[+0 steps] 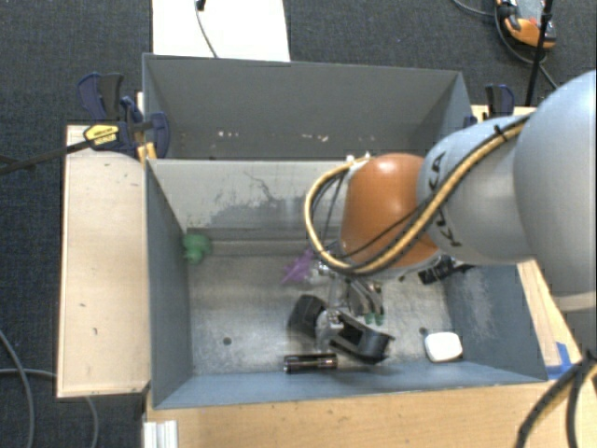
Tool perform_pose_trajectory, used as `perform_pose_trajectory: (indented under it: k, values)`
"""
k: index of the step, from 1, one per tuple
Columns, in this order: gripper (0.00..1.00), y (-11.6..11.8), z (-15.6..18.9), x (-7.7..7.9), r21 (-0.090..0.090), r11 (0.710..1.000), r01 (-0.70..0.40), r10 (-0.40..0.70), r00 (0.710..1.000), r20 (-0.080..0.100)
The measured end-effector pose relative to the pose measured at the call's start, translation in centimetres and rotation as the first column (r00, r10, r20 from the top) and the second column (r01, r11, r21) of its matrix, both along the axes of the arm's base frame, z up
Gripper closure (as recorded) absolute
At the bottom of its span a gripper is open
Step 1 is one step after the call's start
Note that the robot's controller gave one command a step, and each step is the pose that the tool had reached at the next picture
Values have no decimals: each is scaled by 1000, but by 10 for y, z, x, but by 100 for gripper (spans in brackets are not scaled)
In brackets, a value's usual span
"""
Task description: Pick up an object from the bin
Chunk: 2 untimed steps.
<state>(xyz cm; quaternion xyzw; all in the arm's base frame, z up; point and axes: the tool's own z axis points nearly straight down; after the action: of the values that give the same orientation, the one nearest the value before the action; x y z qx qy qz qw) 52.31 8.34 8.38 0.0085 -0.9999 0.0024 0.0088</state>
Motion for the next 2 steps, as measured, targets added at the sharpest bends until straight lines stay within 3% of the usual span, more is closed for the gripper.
perform_pose_trajectory:
  k: [1, 2]
  values:
    - [0, 2, -2, -16, 14, 988, -154, 154, 988, 27]
    - [0, 4, -2, -24, 15, 966, -259, 258, 965, 47]
